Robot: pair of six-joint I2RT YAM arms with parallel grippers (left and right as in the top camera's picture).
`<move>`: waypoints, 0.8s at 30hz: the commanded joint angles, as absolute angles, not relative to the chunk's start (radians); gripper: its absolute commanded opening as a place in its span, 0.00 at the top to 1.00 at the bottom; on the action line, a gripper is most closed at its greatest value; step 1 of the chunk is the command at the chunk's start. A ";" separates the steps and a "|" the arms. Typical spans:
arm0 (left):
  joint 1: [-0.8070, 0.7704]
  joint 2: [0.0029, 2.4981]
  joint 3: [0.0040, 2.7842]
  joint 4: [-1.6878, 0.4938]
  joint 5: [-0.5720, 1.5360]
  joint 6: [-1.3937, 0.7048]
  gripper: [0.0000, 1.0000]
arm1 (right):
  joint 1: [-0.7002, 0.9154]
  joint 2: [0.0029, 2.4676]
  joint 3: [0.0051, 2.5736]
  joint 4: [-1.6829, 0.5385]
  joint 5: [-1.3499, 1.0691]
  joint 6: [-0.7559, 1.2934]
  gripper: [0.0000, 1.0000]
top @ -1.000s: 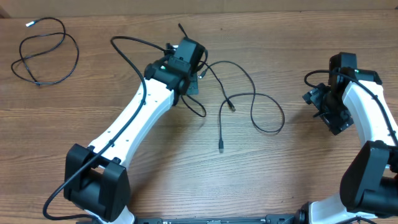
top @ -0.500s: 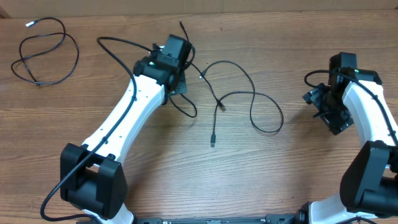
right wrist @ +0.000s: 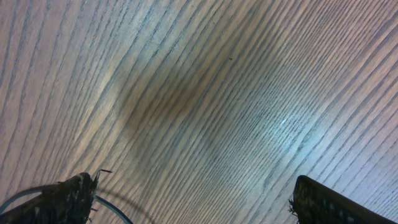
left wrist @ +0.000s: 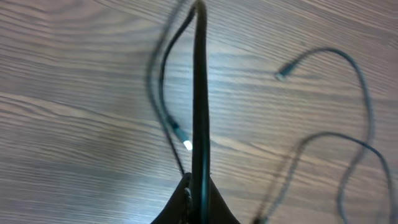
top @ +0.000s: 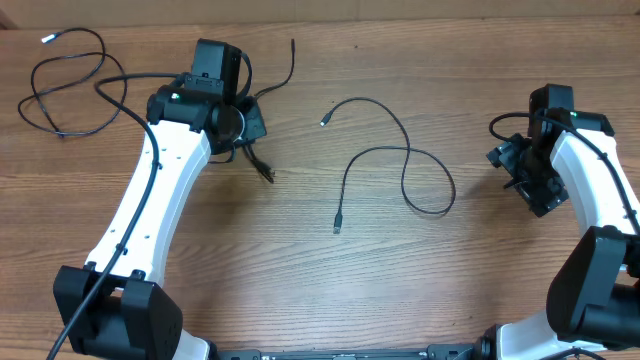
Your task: Untangle cables
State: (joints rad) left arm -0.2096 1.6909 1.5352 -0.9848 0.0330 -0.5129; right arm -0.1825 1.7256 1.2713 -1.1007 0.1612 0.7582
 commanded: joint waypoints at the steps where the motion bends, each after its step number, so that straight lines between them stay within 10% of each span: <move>1: -0.216 1.675 1.558 -0.995 0.131 -0.501 0.96 | -0.180 1.725 1.271 -1.101 0.163 0.755 0.00; 24: -0.212 1.628 1.561 -1.124 0.131 -0.199 0.96 | -0.087 1.725 1.271 -0.864 -0.522 0.755 0.00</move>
